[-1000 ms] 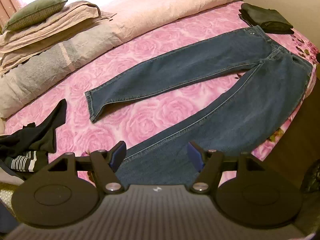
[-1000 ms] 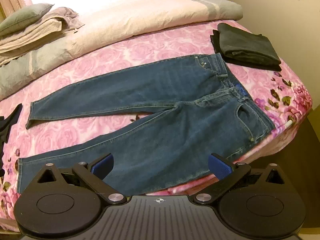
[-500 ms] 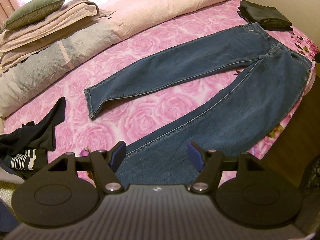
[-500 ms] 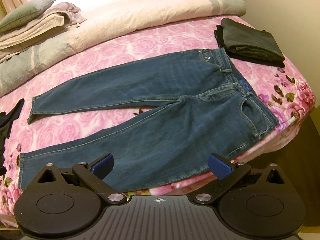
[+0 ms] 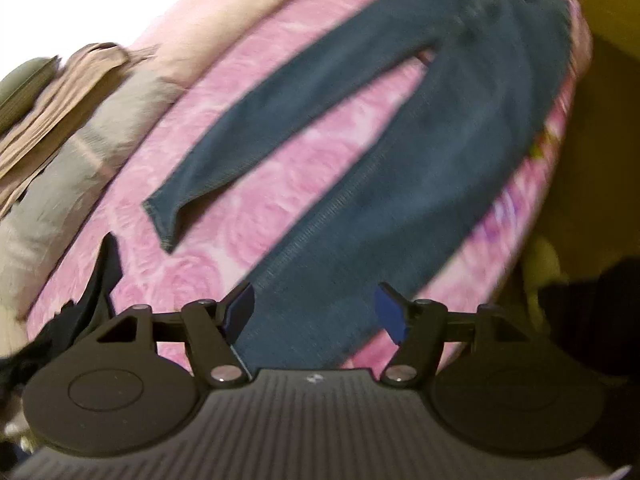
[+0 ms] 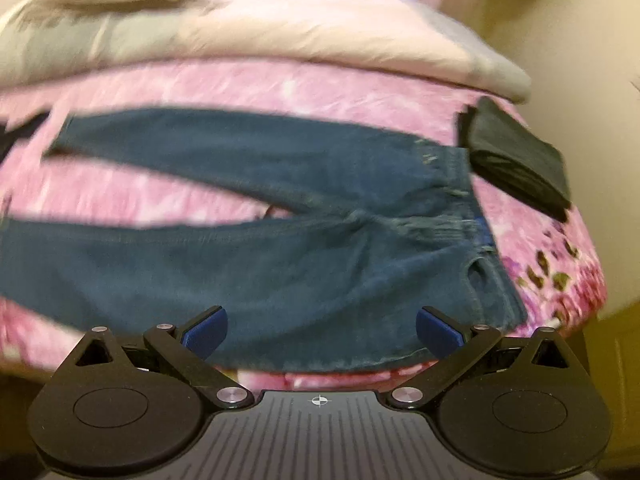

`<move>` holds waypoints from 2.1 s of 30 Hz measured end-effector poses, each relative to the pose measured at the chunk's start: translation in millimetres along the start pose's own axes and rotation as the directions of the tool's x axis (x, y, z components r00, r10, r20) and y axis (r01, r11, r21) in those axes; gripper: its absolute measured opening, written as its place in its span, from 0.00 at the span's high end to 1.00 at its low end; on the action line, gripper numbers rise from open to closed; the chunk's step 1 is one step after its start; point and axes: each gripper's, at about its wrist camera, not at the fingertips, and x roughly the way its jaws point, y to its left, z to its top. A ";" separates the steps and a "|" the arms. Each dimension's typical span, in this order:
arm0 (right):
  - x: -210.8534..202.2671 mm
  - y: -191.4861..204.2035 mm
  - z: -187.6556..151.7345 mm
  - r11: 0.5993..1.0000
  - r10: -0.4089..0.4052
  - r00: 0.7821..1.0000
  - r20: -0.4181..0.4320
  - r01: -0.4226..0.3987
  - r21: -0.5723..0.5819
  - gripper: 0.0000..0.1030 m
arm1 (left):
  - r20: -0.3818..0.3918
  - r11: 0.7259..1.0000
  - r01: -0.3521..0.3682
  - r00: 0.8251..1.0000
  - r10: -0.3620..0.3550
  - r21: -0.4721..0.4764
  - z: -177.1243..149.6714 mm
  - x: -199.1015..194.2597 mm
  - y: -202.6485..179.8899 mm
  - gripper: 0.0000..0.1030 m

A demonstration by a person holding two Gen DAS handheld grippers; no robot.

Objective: Fold clothes
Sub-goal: 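Reach the left gripper to a jeans leg hem and grasp it, then grasp the other leg hem with the right gripper while the left gripper holds its hem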

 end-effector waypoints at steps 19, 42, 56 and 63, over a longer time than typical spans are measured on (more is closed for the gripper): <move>104.5 4.9 -33.2 0.979 0.023 0.995 -0.093 -0.041 -0.198 0.13 | -0.089 0.942 -0.055 0.992 0.089 0.330 -41.2 99.3 -41.7 0.82; 177.6 -62.5 -133.5 0.642 -0.015 0.982 0.186 0.152 -0.751 0.14 | -0.243 0.994 -0.098 0.967 0.082 -0.056 32.9 54.3 18.7 0.92; 190.1 -158.4 -106.2 0.676 -0.068 0.993 0.093 0.115 -0.728 0.81 | -0.292 0.983 -0.177 0.939 0.182 0.042 75.7 33.4 25.1 0.92; 118.2 -180.0 -38.7 0.713 -0.039 0.987 0.154 0.135 -0.688 0.84 | -0.275 0.965 -0.258 0.925 0.261 0.049 103.5 5.2 55.9 0.92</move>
